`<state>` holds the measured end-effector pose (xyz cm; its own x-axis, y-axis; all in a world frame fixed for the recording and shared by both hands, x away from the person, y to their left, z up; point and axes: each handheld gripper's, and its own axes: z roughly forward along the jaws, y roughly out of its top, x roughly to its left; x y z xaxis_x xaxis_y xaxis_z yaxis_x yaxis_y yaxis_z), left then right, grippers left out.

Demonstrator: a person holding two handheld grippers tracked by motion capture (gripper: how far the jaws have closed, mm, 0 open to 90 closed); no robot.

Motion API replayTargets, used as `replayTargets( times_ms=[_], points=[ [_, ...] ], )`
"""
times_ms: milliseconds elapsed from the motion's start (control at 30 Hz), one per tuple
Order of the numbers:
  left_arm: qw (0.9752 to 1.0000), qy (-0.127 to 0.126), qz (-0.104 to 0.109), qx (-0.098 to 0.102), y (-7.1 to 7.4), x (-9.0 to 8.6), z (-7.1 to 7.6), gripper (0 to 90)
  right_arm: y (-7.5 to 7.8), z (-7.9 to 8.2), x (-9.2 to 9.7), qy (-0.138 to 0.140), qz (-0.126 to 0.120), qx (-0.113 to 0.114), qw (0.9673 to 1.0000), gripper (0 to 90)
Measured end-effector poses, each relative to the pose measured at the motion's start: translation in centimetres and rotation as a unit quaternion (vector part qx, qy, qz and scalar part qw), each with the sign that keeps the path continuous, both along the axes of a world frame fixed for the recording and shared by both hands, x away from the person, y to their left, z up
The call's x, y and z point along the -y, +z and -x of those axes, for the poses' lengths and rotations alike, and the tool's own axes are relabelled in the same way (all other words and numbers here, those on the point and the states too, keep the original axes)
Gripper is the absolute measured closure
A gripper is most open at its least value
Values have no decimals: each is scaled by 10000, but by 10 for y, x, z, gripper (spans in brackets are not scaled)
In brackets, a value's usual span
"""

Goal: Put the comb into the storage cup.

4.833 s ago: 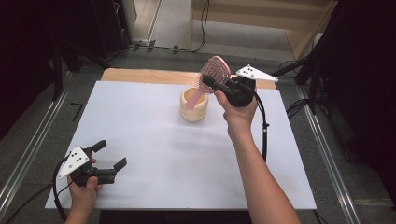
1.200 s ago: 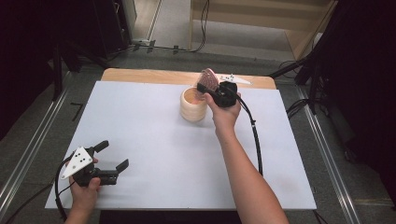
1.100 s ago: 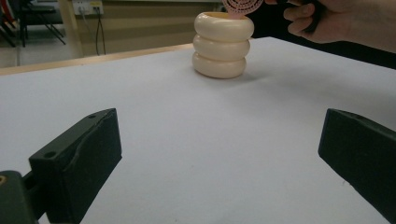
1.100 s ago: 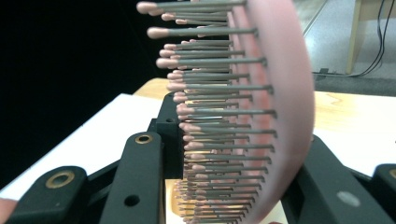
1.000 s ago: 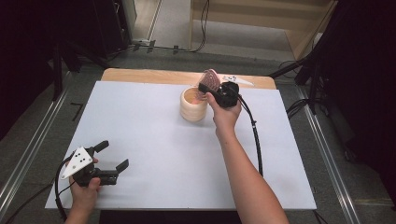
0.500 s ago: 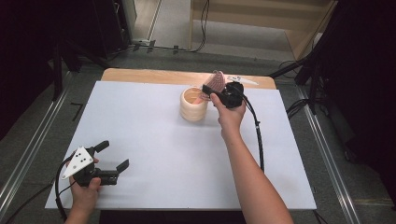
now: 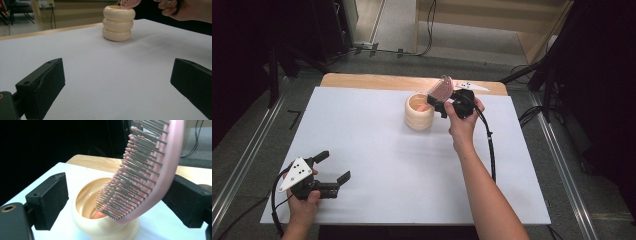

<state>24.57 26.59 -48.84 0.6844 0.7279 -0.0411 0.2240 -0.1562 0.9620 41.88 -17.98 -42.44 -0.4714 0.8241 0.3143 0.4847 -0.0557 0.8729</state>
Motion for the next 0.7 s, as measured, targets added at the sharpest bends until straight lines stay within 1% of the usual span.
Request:
replayTargets(
  times_ms=[33,67,133,167,200,233,267,500,567,633,700],
  points=[
    [10000,-2,0,2,0,0,0,0,1,3,0,74,63,25,10000,0],
    [10000,-8,-10,4,0,0,0,0,1,4,1,79,78,70,9999,0],
    [10000,-13,-13,6,0,0,0,0,2,6,1,48,164,75,9998,0],
    [10000,-13,-13,6,0,0,0,0,2,6,1,48,164,75,9998,0],
    [10000,-13,-15,8,0,1,0,0,2,8,2,64,232,85,9997,0],
    [10000,-13,-11,4,0,1,0,0,2,8,2,64,232,85,9997,0],
    [10000,-13,-11,2,0,1,0,0,3,12,4,55,262,123,9996,0],
    [10000,-16,-21,3,0,1,0,0,3,21,11,64,254,217,9994,0],
    [10000,-15,-24,2,0,1,0,0,3,28,15,79,282,312,9991,0],
    [10000,-15,-23,3,0,1,0,0,3,30,16,74,282,311,9991,0],
    [10000,-12,-25,6,0,1,0,0,3,36,20,84,277,355,9989,0]
  ],
)
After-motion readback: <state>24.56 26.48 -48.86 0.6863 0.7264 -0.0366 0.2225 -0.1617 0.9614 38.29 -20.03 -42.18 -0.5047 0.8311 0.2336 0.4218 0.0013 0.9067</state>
